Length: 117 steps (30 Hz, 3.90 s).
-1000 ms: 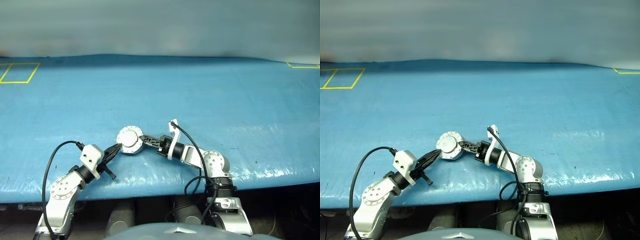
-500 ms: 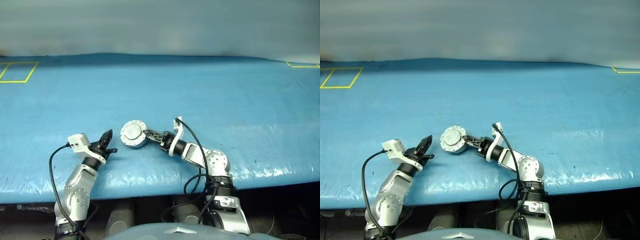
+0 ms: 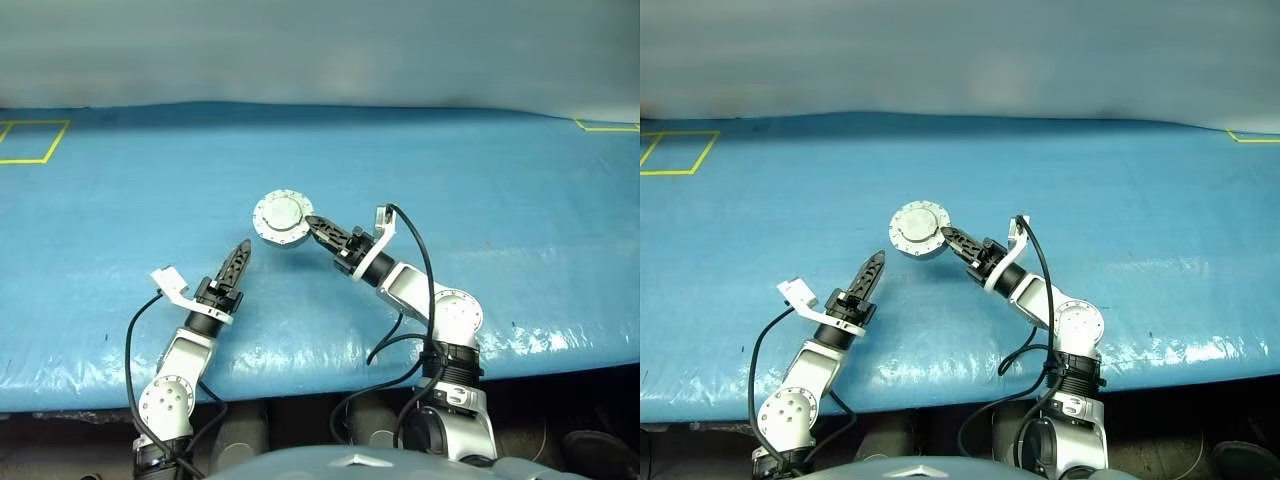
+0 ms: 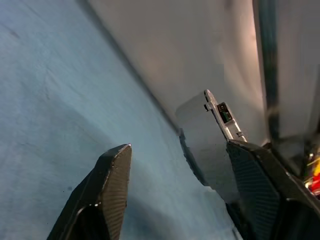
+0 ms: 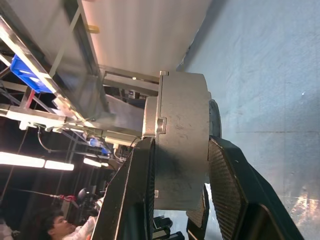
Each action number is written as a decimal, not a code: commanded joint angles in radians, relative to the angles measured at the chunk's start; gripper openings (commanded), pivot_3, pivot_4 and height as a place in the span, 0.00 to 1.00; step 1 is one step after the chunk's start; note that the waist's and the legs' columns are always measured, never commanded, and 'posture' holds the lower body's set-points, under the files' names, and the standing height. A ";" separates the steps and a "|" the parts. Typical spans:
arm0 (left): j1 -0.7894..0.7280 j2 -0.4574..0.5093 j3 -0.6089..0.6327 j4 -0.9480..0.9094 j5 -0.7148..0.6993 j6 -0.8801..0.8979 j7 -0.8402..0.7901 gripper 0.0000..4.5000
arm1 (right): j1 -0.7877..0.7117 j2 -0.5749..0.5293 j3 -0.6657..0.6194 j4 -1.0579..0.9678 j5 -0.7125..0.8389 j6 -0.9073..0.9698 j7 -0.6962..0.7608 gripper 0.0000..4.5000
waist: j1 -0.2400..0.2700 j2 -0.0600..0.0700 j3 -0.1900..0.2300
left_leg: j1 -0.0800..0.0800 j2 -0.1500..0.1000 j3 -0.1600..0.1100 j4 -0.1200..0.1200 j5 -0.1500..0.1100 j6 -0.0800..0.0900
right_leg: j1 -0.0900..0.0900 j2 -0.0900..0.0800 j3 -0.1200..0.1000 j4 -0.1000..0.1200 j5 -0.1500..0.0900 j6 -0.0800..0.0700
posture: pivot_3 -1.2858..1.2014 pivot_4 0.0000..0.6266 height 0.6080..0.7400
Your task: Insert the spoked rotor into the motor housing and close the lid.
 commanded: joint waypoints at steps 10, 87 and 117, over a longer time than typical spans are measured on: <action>-0.077 -0.019 -0.015 0.012 -0.195 0.118 -0.062 0.99 | 0.019 0.037 0.102 -0.151 0.145 0.011 -0.018 0.26 | 0.000 0.000 0.000 | 0.000 0.000 0.000 0.001 0.000 0.000 | 0.000 0.000 0.000 0.001 0.000 0.000 | 0.52 0.24 1.00; -0.398 0.002 0.317 0.229 0.503 -0.576 0.790 1.00 | 0.081 -0.104 0.239 -0.190 -0.182 -0.253 0.022 0.63 | 0.020 -0.002 -0.001 | 0.007 -0.002 -0.004 0.005 0.001 -0.001 | 0.012 0.001 0.000 -0.004 0.007 0.008 | 0.52 0.24 1.00; -0.223 0.421 -0.383 0.137 0.813 -0.471 -0.252 1.00 | 0.188 -0.559 0.396 -0.130 -0.772 -0.798 0.477 0.71 | 0.020 -0.001 -0.001 | 0.005 -0.001 0.000 0.005 0.001 -0.001 | 0.012 -0.001 0.001 -0.011 0.009 0.007 | 0.52 0.24 1.00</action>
